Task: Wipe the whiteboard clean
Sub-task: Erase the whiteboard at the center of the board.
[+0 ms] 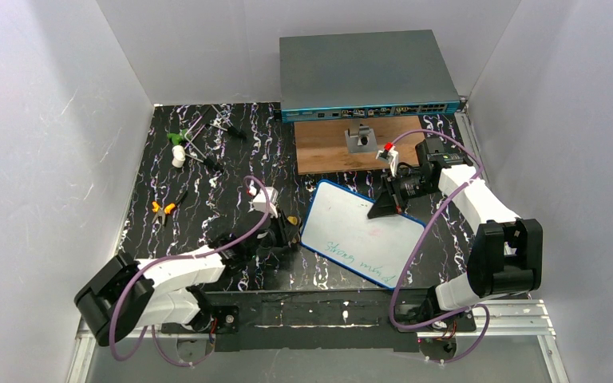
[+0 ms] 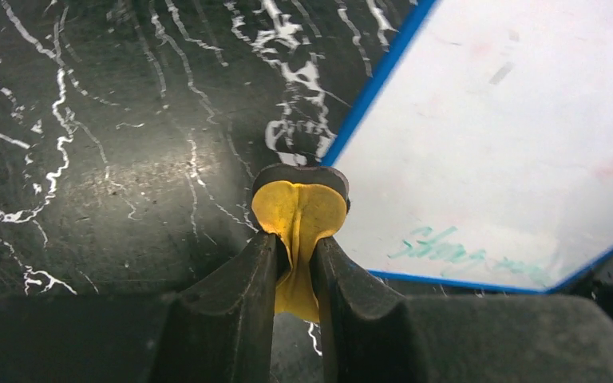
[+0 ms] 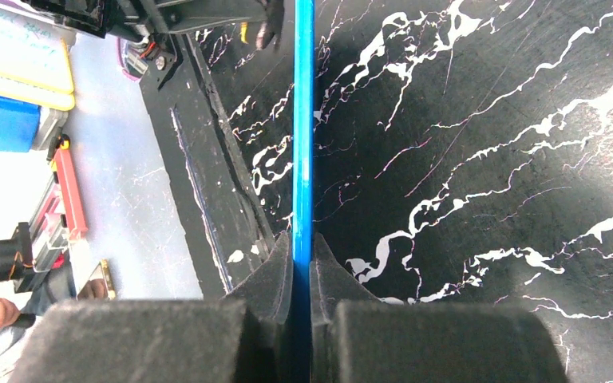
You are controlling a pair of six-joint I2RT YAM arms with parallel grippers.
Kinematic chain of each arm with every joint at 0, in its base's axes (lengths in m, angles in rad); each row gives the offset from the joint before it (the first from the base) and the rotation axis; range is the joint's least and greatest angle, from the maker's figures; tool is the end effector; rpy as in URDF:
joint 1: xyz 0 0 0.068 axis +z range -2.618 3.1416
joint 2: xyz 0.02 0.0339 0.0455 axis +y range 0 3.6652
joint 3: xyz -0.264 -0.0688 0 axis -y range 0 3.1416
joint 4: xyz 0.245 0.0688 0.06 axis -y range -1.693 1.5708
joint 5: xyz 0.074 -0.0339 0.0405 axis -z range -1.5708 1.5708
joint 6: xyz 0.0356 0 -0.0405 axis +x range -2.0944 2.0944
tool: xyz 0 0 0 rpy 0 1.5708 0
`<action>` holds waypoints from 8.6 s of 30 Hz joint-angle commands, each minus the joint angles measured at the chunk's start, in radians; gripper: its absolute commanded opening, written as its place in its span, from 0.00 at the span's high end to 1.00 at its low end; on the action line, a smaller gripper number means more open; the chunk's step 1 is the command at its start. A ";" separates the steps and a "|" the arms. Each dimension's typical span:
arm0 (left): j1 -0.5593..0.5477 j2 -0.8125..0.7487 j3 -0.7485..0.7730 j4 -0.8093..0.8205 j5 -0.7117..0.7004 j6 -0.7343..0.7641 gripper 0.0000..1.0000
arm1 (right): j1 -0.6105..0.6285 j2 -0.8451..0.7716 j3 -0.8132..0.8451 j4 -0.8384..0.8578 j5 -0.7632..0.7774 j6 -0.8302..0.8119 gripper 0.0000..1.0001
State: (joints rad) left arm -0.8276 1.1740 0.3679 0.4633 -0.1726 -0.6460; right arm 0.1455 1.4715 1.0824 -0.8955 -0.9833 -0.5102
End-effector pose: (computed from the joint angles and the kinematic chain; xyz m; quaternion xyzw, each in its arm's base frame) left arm 0.1626 -0.1679 0.1851 0.0244 0.8155 -0.3335 0.4724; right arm 0.2626 0.0684 0.2489 -0.3447 0.8044 0.4367 0.2084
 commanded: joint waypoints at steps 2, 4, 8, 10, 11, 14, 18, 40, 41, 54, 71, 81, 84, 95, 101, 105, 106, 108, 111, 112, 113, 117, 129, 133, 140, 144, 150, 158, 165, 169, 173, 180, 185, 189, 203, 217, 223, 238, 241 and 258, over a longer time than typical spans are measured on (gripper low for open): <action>-0.043 -0.168 -0.044 0.039 0.099 0.184 1.00 | -0.001 -0.015 0.001 -0.031 -0.082 0.003 0.99; -0.082 -0.184 -0.034 0.010 0.094 0.228 1.00 | -0.001 -0.011 0.003 -0.030 -0.084 0.003 0.99; -0.184 -0.080 0.020 0.005 0.012 0.275 1.00 | -0.002 -0.006 0.003 -0.031 -0.082 0.003 0.99; -0.236 0.033 0.065 0.024 -0.046 0.292 1.00 | -0.001 -0.007 0.001 -0.030 -0.079 0.004 0.99; -0.258 0.084 0.093 0.033 -0.070 0.304 1.00 | -0.001 -0.006 0.001 -0.030 -0.080 0.003 0.99; -0.320 0.211 0.155 0.069 -0.177 0.332 1.00 | -0.002 -0.007 0.002 -0.032 -0.079 0.003 0.99; -0.337 0.313 0.175 0.133 -0.263 0.325 1.00 | -0.003 -0.010 0.004 -0.034 -0.083 0.000 0.99; -0.340 0.324 0.165 0.080 -0.443 0.199 1.00 | -0.003 -0.013 0.004 -0.037 -0.090 -0.002 0.99; -0.326 0.312 0.155 0.061 -0.443 0.188 1.00 | -0.003 -0.013 0.004 -0.037 -0.090 -0.003 0.99; -0.346 0.392 0.185 0.144 -0.157 0.320 1.00 | -0.003 -0.011 0.004 -0.040 -0.091 -0.008 0.99; -0.405 0.317 0.306 -0.130 -0.521 0.183 1.00 | -0.006 -0.019 0.009 -0.052 -0.101 -0.019 0.99; -0.381 0.345 0.260 -0.001 -0.262 0.319 1.00 | -0.006 -0.012 0.009 -0.054 -0.093 -0.021 0.99; -0.445 0.395 0.295 0.022 -0.236 0.393 1.00 | -0.007 -0.013 0.008 -0.052 -0.094 -0.020 0.99; -0.523 0.492 0.376 -0.015 -0.342 0.405 1.00 | -0.007 -0.014 0.010 -0.052 -0.098 -0.017 0.99; -0.422 0.350 0.251 -0.025 -0.390 0.237 1.00 | -0.009 -0.016 0.008 -0.052 -0.098 -0.017 0.99; -0.407 0.359 0.254 -0.061 -0.350 0.238 1.00 | -0.010 -0.016 0.007 -0.051 -0.096 -0.016 0.99; -0.408 0.371 0.260 -0.045 -0.320 0.254 1.00 | -0.010 -0.016 0.007 -0.050 -0.096 -0.017 0.99; -0.423 0.405 0.283 -0.022 -0.252 0.319 1.00 | -0.011 -0.016 0.007 -0.049 -0.095 -0.017 0.99; -0.504 0.480 0.369 -0.032 -0.229 0.445 1.00 | -0.011 -0.015 0.007 -0.051 -0.095 -0.017 0.99; -0.520 0.507 0.390 -0.037 -0.215 0.466 1.00 | -0.011 -0.015 0.009 -0.051 -0.098 -0.016 0.99; -0.531 0.526 0.406 -0.034 -0.203 0.480 1.00 | -0.010 -0.015 0.008 -0.051 -0.098 -0.017 0.99; -0.548 0.559 0.443 -0.052 -0.217 0.489 1.00 | -0.011 -0.015 0.010 -0.053 -0.100 -0.018 0.99; -0.480 0.485 0.454 -0.281 -0.473 0.197 1.00 | -0.014 -0.017 0.007 -0.052 -0.096 -0.019 0.99; -0.478 0.485 0.433 -0.240 -0.399 0.257 1.00 | -0.014 -0.018 0.007 -0.051 -0.099 -0.019 0.99; -0.547 0.526 0.438 -0.110 -0.266 0.497 1.00 | -0.014 -0.016 0.010 -0.053 -0.101 -0.019 0.99; -0.573 0.565 0.471 -0.091 -0.215 0.536 1.00 | -0.014 -0.014 0.010 -0.054 -0.099 -0.019 0.99; -0.576 0.592 0.514 -0.235 -0.456 0.438 1.00 | -0.015 -0.015 0.009 -0.054 -0.100 -0.019 0.99; -0.551 0.538 0.494 -0.499 -0.756 0.181 1.00 | -0.017 -0.016 0.008 -0.054 -0.103 -0.019 0.99; -0.607 0.529 0.424 -0.161 -0.564 0.437 1.00 | -0.017 -0.017 0.008 -0.055 -0.103 -0.020 0.99; -0.662 0.601 0.485 -0.116 -0.536 0.516 1.00 | -0.017 -0.020 0.008 -0.056 -0.102 -0.020 0.99; -0.684 0.679 0.551 -0.117 -0.537 0.520 1.00 | -0.018 -0.020 0.010 -0.056 -0.104 -0.020 0.99; -0.683 0.676 0.532 -0.230 -0.790 0.399 1.00 | -0.021 -0.026 0.011 -0.058 -0.109 -0.023 0.99; -0.630 0.572 0.425 -0.296 -0.828 0.267 1.00 | -0.022 -0.027 0.009 -0.059 -0.109 -0.022 0.99; -0.624 0.540 0.393 -0.282 -0.805 0.257 1.00 | -0.023 -0.027 0.008 -0.057 -0.109 -0.022 0.99; -0.761 0.689 0.521 -0.097 -0.708 0.505 1.00 | -0.025 -0.026 0.008 -0.057 -0.109 -0.021 0.99; -0.666 0.514 0.297 -0.183 -0.771 0.346 1.00 | -0.033 -0.032 0.007 -0.056 -0.124 -0.017 0.99; -0.676 0.567 0.385 -0.233 -0.761 0.366 1.00 | -0.034 -0.033 0.007 -0.057 -0.125 -0.017 0.99; -0.761 0.639 0.431 -0.050 -0.670 0.525 1.00 | -0.041 -0.039 0.007 -0.059 -0.141 -0.016 0.99; -0.711 0.590 0.369 -0.112 -0.721 0.418 1.00 | -0.049 -0.037 0.007 -0.059 -0.160 -0.012 0.99; -0.637 0.406 0.210 0.056 -0.613 0.424 1.00 | -0.055 -0.011 -0.025 0.012 -0.174 0.077 0.99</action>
State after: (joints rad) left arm -1.4300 1.5822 0.5625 0.4133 -0.8780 -0.2863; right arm 0.0914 1.4723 1.0550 -0.8818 -1.0565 -0.4824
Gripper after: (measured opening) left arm 0.192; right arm 0.077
